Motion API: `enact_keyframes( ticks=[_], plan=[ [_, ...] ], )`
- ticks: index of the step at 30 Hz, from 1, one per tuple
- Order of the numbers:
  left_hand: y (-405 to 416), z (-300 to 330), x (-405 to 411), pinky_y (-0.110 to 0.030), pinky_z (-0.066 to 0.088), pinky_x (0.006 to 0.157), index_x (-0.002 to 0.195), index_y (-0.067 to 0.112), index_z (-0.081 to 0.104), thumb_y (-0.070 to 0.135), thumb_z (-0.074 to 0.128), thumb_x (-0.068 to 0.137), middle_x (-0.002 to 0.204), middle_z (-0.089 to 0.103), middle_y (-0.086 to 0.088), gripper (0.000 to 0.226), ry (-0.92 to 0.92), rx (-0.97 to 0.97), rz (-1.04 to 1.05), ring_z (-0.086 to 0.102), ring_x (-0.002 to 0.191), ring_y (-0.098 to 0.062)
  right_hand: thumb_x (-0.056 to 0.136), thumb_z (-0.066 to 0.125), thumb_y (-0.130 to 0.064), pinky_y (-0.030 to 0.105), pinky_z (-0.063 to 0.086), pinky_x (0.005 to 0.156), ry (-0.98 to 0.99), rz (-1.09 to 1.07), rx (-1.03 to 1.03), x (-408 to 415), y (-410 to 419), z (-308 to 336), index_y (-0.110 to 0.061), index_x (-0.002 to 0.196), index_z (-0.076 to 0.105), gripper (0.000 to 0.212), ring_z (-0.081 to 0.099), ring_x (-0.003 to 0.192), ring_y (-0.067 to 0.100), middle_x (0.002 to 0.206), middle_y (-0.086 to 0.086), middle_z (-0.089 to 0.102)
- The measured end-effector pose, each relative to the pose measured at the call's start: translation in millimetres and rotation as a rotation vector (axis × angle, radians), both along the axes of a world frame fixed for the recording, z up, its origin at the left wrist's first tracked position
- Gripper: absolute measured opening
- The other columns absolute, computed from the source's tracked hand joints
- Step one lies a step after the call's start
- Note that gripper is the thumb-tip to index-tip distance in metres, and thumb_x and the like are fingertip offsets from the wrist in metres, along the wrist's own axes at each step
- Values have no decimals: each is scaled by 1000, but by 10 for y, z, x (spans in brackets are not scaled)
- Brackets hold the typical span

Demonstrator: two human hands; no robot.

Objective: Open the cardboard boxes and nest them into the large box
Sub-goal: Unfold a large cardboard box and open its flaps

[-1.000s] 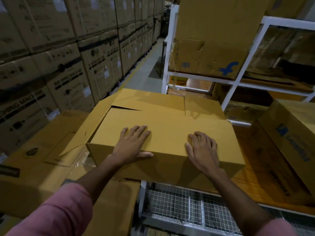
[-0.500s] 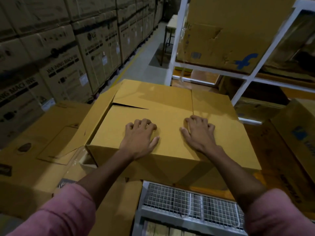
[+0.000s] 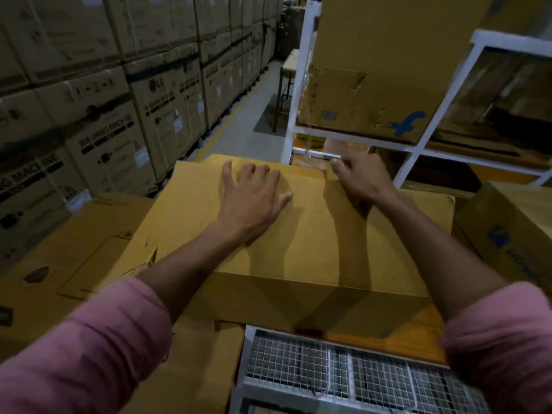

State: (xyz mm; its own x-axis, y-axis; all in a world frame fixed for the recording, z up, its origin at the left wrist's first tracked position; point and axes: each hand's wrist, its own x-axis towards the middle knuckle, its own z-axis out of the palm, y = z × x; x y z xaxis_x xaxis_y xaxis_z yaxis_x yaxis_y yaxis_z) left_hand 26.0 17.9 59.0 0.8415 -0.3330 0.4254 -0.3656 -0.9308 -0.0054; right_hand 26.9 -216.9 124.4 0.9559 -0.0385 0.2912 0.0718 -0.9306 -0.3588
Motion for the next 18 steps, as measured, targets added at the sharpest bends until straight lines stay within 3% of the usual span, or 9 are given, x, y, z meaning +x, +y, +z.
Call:
enact_keyframes(
  ticks=[1, 3, 5, 7, 10, 12, 14, 18],
  plan=[
    [-17, 218, -30, -57, 27, 106, 122, 20, 56, 61, 22, 102, 122, 61, -6, 57, -57, 6, 13, 52, 118, -28, 104, 51, -37, 39, 52, 78, 55, 34, -11, -65, -31, 196, -10, 101, 72, 35, 61, 86, 21, 92, 3, 65],
    [-38, 608, -122, -45, 42, 83, 103, 15, 60, 51, 29, 106, 88, 60, -5, 47, -94, -49, -17, 55, 87, -26, 103, 55, -35, 33, 47, 69, 203, 106, -33, -194, -111, 503, -14, 105, 72, 27, 63, 85, 19, 93, 1, 68],
    [-45, 859, -221, -39, 42, 66, 96, 13, 58, 42, 36, 107, 77, 53, -3, 38, 69, -146, -64, 50, 70, -21, 101, 59, -33, 33, 54, 69, 433, 169, -26, -332, -159, 656, -23, 108, 70, 17, 65, 86, 16, 101, 1, 70],
    [-40, 1017, -310, -40, 49, 74, 104, 9, 63, 36, 40, 107, 96, 64, -10, 36, 324, -134, -116, 59, 84, -25, 100, 60, -30, 35, 58, 81, 642, 225, -44, -473, -134, 683, -30, 118, 68, 19, 65, 100, 17, 112, -4, 65],
    [-25, 1154, -554, -39, 45, 101, 131, 11, 61, 31, 40, 108, 131, 61, -10, 37, 707, -15, -147, 58, 118, -25, 102, 57, -25, 24, 55, 81, 826, 352, 29, -730, -32, 542, -27, 132, 59, 31, 64, 105, 9, 121, -8, 61],
    [14, 1182, -646, -38, 44, 106, 136, 14, 58, 33, 41, 108, 133, 60, -4, 38, 885, 41, -171, 56, 122, -21, 102, 56, -30, 27, 51, 92, 886, 406, -25, -831, 40, 379, -29, 139, 53, 37, 60, 109, 6, 126, -9, 59],
    [53, 1146, -775, -34, 47, 100, 136, 20, 58, 36, 44, 107, 128, 60, 2, 36, 1016, 50, -214, 58, 115, -15, 103, 54, -34, 31, 45, 100, 891, 417, -88, -985, 101, 245, -28, 142, 51, 39, 54, 112, 7, 129, -9, 55],
    [48, 859, -891, -39, 46, 101, 138, 28, 52, 44, 46, 104, 124, 56, 8, 38, 1017, 55, -254, 55, 112, -12, 107, 46, -38, 29, 38, 101, 803, 434, -81, -1283, 114, 37, -24, 146, 49, 41, 47, 122, 9, 134, -8, 50]
  ],
)
